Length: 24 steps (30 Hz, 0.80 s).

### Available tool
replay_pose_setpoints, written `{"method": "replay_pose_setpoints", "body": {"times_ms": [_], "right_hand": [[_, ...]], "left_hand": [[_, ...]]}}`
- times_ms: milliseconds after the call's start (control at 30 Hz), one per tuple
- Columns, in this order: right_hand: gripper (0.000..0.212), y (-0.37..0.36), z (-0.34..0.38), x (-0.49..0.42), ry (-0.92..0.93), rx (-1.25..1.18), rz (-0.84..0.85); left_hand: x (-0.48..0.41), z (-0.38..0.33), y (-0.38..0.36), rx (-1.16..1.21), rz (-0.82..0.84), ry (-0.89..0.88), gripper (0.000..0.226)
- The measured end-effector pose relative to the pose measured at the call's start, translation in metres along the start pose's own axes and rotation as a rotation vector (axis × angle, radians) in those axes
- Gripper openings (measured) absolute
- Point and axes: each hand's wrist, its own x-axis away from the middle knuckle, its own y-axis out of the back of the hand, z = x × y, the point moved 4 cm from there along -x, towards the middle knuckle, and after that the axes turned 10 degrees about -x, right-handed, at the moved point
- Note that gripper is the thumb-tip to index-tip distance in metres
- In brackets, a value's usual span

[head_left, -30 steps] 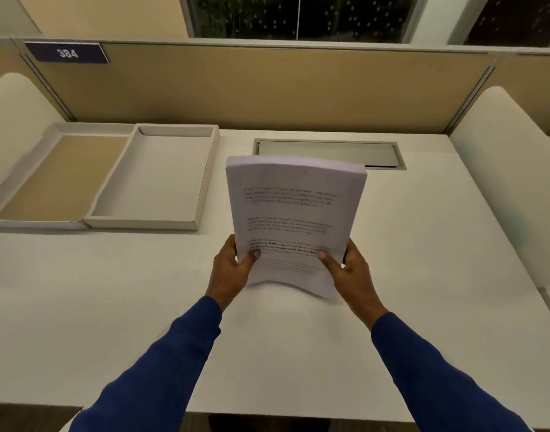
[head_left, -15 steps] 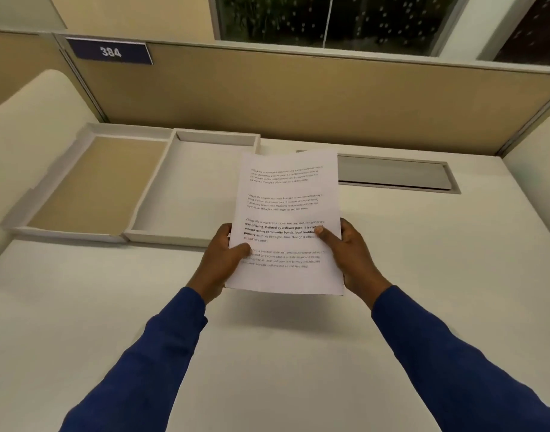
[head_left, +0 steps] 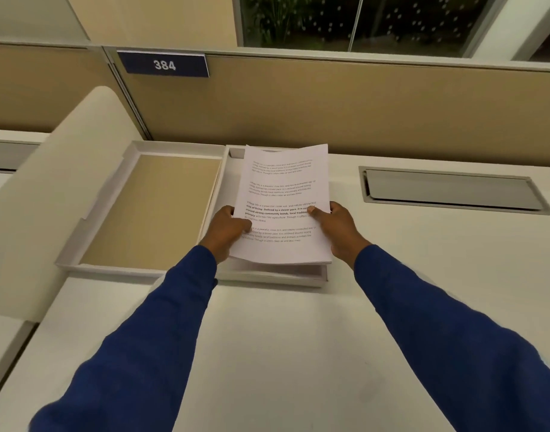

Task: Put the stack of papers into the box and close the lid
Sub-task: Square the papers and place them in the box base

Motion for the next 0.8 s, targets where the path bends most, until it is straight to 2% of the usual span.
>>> {"method": "replay_pose_setpoints", "body": {"times_ms": [233, 600, 700, 800], "right_hand": [[0.028, -0.032, -0.015, -0.035, -0.046, 0.129, -0.095], [0.043, -0.043, -0.035, -0.048, -0.068, 0.339, -0.176], [0.047, -0.045, -0.03, -0.047, -0.031, 0.39, -0.199], [0.058, -0.048, -0.02, -0.037, 0.023, 0.428, -0.2]], "left_hand": [[-0.042, 0.011, 0.013, -0.088, -0.058, 0.068, 0.027], [-0.047, 0.02, 0.012, -0.299, -0.187, 0.029, 0.02], [-0.038, 0.017, 0.013, -0.396, -0.223, -0.002, 0.026], [-0.024, 0.015, 0.014, -0.445, -0.224, -0.039, 0.042]]}}
